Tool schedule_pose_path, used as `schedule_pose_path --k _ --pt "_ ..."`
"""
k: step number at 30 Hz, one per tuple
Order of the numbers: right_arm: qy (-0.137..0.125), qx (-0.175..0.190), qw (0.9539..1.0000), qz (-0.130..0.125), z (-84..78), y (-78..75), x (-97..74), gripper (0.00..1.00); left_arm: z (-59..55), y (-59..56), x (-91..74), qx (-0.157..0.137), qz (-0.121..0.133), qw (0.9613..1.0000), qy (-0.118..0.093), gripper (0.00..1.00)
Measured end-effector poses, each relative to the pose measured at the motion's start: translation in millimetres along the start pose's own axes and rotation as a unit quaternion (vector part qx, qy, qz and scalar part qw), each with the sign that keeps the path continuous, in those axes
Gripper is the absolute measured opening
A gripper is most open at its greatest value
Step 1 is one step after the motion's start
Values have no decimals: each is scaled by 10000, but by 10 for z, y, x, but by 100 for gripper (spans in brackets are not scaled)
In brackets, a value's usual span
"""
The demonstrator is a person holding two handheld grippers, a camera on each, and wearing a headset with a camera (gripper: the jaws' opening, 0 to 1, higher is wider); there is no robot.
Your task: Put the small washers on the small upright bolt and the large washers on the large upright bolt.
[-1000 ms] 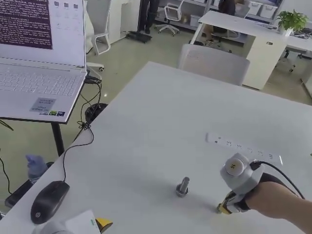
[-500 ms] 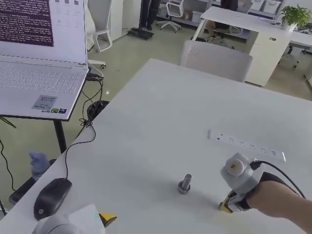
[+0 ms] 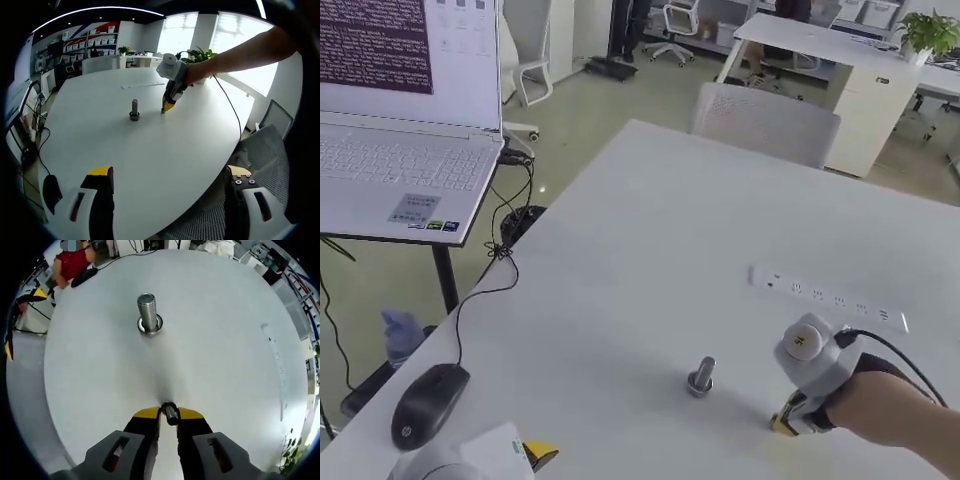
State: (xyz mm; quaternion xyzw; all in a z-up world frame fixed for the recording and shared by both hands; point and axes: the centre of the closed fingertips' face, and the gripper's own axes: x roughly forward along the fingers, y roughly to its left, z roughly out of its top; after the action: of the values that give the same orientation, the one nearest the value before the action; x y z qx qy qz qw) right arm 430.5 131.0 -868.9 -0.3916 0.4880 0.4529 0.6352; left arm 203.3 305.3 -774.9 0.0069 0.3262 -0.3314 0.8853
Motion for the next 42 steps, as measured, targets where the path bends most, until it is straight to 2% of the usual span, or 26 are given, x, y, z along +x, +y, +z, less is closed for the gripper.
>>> schedule_pose_path --k 11,13,16,20,24,33,40,42 --pt "12 -59 10000 -2 5 -6 6 16 26 39 -9 7 4 10000 -12 92" --pt "-14 -73 10000 9 12 -4 6 18 69 10 -8 -54 -73 9998 -159 93" --pt "-18 -74 10000 5 6 -21 3 20 30 34 8 47 -13 10000 -27 93" --pt "-3 -56 10000 55 -20 -20 13 24 66 25 10 -33 -53 9999 -112 93" --pt "-41 -99 9999 53 -4 -8 -6 25 61 35 4 37 -26 10000 -56 92" --pt "-234 -10 9997 2 63 -19 -131 25 76 32 -39 60 9 10000 -37 92" --pt "-392 9 9992 -90 77 16 -279 26 75 15 -74 114 17 9999 -28 91" --pt "-505 54 9986 -132 96 19 -341 26 76 0 -81 111 9 9999 -33 90"
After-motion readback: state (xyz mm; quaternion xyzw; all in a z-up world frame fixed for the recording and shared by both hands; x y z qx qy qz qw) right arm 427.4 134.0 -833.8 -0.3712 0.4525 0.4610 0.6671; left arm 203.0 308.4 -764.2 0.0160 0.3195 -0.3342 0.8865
